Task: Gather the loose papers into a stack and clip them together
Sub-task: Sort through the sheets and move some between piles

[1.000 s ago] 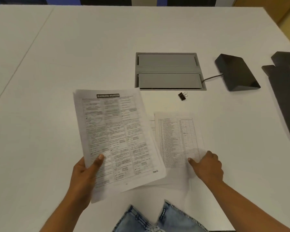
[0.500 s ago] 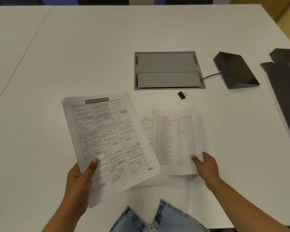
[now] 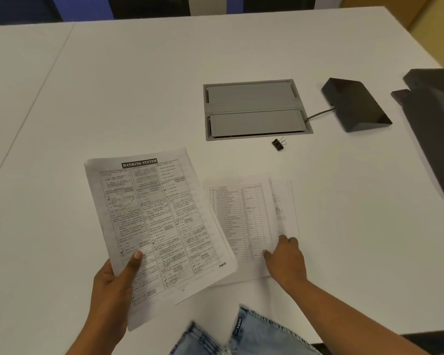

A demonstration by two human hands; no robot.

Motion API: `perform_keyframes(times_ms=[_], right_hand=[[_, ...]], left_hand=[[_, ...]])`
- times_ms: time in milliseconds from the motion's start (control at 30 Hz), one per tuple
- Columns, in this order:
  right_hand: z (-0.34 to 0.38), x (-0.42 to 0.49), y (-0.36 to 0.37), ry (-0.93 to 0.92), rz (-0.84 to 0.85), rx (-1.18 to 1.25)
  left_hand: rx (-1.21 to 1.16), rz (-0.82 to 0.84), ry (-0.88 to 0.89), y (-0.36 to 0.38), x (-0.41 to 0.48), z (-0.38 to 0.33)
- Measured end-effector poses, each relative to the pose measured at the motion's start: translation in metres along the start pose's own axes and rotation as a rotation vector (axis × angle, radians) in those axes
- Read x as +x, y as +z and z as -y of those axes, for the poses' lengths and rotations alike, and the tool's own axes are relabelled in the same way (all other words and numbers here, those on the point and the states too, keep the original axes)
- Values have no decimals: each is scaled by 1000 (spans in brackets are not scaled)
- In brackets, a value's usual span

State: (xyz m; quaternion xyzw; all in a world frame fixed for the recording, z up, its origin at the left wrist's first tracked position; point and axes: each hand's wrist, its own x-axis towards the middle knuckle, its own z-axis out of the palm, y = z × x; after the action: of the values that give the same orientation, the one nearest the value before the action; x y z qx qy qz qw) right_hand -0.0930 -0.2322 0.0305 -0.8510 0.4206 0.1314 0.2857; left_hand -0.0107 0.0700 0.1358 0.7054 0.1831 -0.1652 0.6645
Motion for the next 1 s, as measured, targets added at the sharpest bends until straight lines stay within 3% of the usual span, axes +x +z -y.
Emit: perform_keyframes(times_ms=[133,433,633,800,1000], right_hand=[[4,-2,8,29,6,-56],[-9,14,7,134,62,165],[-18,6,-23,91,44,597],[-43,-16,-65,166,98,1007],[-52,-43,-102,120,227,1215]], left_hand=[[-4,-23,-6,-12,-2,4],[15,-42,-11,-28,2,7],[52,-37,2,-29,6,3],[69,-48,28,-27,8,0],[57,-8,30,-6,3,5]])
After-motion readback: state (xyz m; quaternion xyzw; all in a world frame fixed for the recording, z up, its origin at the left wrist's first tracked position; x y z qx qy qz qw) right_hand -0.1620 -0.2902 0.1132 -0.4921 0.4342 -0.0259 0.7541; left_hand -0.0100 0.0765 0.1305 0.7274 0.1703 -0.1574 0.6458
